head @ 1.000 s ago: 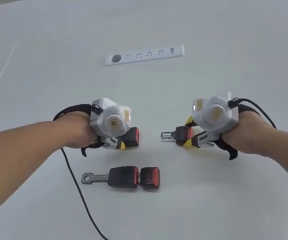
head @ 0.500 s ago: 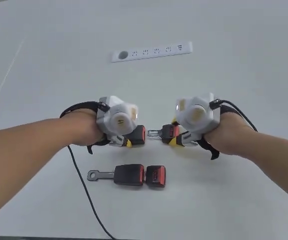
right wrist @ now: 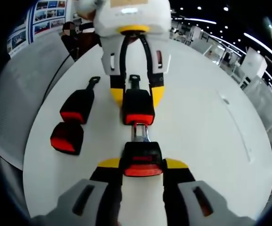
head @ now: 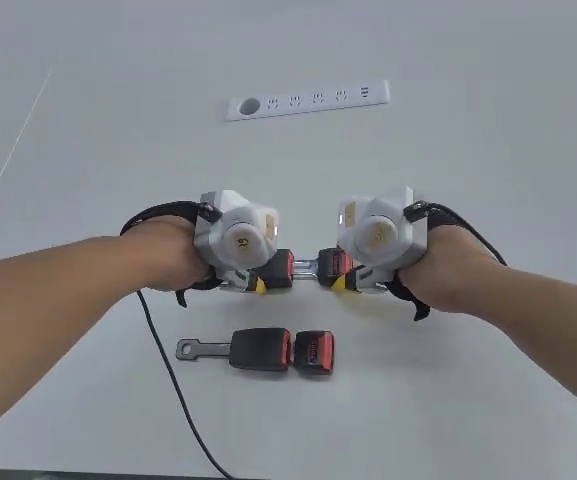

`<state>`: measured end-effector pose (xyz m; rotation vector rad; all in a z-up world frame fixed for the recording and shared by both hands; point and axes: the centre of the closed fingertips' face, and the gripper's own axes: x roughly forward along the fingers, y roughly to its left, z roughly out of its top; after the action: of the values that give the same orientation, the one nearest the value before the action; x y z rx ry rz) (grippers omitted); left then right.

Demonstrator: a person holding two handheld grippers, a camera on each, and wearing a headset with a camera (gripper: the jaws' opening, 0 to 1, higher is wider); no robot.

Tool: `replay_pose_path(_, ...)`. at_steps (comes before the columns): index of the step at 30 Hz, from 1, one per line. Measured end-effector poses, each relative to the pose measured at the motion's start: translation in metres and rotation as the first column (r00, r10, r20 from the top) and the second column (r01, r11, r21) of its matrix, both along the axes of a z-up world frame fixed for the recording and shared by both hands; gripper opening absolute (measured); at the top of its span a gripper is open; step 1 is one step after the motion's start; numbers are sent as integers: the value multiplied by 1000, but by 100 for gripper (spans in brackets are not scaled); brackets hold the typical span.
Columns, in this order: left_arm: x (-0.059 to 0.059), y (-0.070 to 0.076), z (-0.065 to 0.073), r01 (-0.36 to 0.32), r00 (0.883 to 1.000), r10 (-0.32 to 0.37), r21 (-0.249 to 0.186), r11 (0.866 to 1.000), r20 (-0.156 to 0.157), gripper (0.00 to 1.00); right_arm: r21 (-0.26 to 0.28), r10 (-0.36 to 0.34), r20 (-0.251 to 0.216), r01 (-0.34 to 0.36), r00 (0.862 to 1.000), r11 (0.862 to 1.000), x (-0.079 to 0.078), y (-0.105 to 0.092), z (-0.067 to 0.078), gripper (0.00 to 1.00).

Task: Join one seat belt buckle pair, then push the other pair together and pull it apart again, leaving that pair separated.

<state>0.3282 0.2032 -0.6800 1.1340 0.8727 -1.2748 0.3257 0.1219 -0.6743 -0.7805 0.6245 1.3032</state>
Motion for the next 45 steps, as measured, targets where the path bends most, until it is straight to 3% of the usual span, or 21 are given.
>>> replay_pose_path(5, 0, 0, 0, -2, 1000, 2, 0, 1000, -1, 33, 3, 9, 4, -9, 1000, 1000, -2, 4, 1, 31)
replay_pose_path(8, 0, 1, 0, -4, 1000, 4, -1, 1000, 2, 33, 38, -15, -29, 16, 999, 999, -2, 10, 1, 31)
replay_pose_path(12, 0, 1, 0, -1, 1000, 1, -10, 1000, -1, 33, 38, -20, -19, 21, 1000, 999, -3, 13, 1, 31)
replay_pose_path(14, 0, 1, 0, 3, 1000, -3, -11, 1000, -5, 33, 59, -36, -40, 39, 999, 998, -2, 14, 1, 30)
replay_pose_path(18, -2, 1, 1, 19, 1000, -19, -11, 1000, -1, 32, 63, -13, -34, 15, 999, 998, -2, 16, 1, 29)
replay_pose_path(23, -1, 3, 1, -9, 1000, 9, -37, 999, -2, 32, 65, -6, -35, 9, 999, 998, -1, 21, 2, 29)
replay_pose_path(31, -1, 2, 1, 4, 1000, -5, -26, 1000, -7, 31, 53, -1, -29, 3, 1000, 999, -3, 34, 2, 28)
replay_pose_path(40, -1, 2, 1, 1, 1000, -1, -18, 1000, 1, 32, 51, 3, -29, -1, 1000, 999, -2, 31, 1, 29)
replay_pose_path(45, 0, 2, 0, -3, 1000, 3, -17, 1000, -4, 32, 40, 5, -27, -3, 1000, 999, -3, 20, 0, 29)
